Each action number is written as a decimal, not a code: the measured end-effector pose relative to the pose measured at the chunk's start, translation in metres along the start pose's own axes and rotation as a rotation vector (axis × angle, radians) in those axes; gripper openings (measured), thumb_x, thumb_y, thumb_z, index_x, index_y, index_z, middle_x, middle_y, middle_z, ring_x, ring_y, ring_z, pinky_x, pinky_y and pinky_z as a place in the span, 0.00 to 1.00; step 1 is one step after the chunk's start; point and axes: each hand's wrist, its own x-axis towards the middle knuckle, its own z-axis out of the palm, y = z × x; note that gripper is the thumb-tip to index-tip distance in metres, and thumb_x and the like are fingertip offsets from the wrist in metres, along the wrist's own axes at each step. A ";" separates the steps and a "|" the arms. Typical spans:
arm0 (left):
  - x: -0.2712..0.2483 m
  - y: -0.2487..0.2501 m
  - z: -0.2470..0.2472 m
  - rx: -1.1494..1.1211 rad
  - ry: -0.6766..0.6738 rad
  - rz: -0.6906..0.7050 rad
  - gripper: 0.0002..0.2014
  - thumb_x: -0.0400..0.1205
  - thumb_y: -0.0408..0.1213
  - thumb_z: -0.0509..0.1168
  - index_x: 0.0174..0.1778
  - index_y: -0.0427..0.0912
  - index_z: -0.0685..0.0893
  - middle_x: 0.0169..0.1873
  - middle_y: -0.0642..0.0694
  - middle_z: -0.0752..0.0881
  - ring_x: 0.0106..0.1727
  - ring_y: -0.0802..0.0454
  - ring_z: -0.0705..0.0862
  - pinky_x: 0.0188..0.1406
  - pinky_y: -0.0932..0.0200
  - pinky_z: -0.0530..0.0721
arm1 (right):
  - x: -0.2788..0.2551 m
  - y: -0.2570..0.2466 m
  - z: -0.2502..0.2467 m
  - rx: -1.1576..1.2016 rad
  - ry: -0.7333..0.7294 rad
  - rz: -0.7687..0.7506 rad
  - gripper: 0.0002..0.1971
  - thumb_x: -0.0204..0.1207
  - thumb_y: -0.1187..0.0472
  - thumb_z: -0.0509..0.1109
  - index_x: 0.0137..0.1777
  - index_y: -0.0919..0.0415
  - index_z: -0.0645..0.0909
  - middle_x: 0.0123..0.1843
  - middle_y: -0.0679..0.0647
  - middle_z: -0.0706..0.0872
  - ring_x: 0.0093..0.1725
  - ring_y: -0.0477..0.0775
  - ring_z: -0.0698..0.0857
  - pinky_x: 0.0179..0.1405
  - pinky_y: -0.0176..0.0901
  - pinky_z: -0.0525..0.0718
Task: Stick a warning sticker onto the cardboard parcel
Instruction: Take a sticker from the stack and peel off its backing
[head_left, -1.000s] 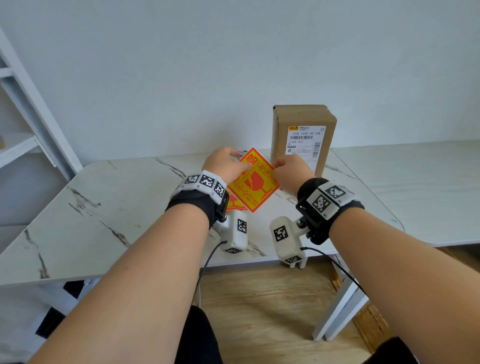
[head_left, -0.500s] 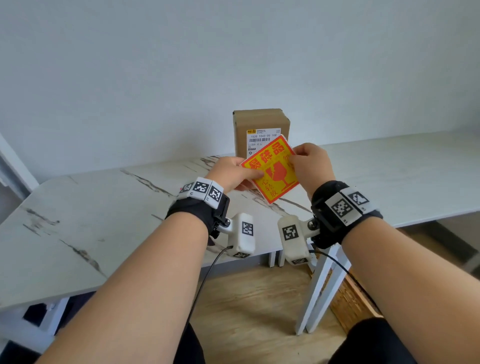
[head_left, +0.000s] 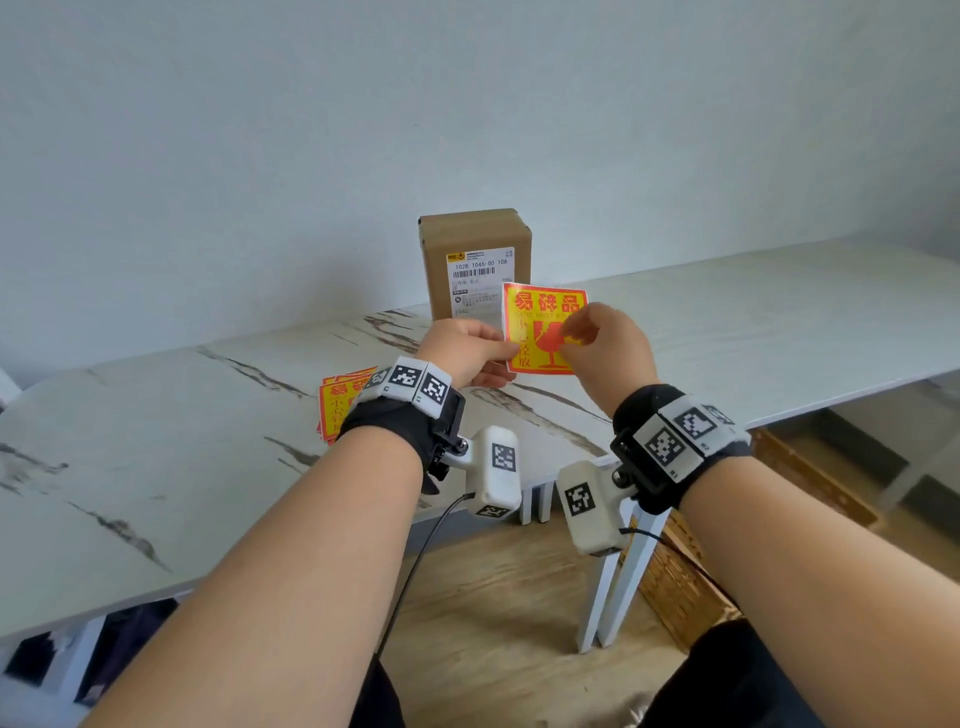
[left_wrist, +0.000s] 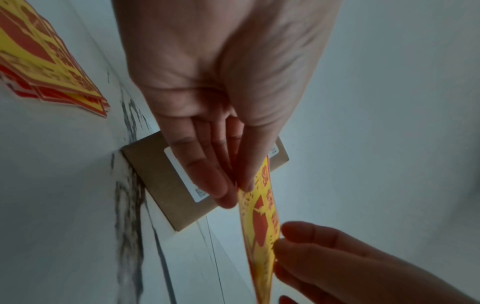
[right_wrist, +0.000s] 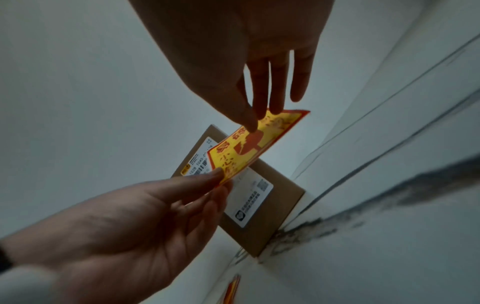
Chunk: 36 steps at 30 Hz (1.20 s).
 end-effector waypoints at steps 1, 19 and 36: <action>0.000 0.000 0.003 -0.032 -0.002 -0.014 0.04 0.78 0.26 0.71 0.40 0.34 0.82 0.32 0.38 0.85 0.21 0.54 0.88 0.28 0.61 0.90 | -0.003 0.000 0.002 0.004 -0.038 -0.008 0.05 0.72 0.66 0.70 0.44 0.54 0.84 0.49 0.52 0.88 0.47 0.52 0.83 0.45 0.44 0.80; 0.003 -0.008 0.023 -0.078 -0.062 -0.100 0.05 0.81 0.23 0.66 0.47 0.34 0.85 0.39 0.37 0.87 0.36 0.48 0.87 0.35 0.62 0.90 | -0.011 0.017 0.011 -0.043 -0.210 0.028 0.09 0.72 0.58 0.74 0.52 0.55 0.86 0.51 0.51 0.89 0.52 0.52 0.86 0.50 0.43 0.82; 0.006 -0.016 0.015 -0.005 -0.079 -0.063 0.03 0.79 0.30 0.70 0.43 0.41 0.89 0.39 0.45 0.89 0.36 0.52 0.85 0.41 0.61 0.86 | -0.009 0.016 0.014 -0.001 -0.229 0.044 0.09 0.74 0.61 0.72 0.53 0.56 0.88 0.52 0.54 0.91 0.53 0.53 0.88 0.55 0.46 0.86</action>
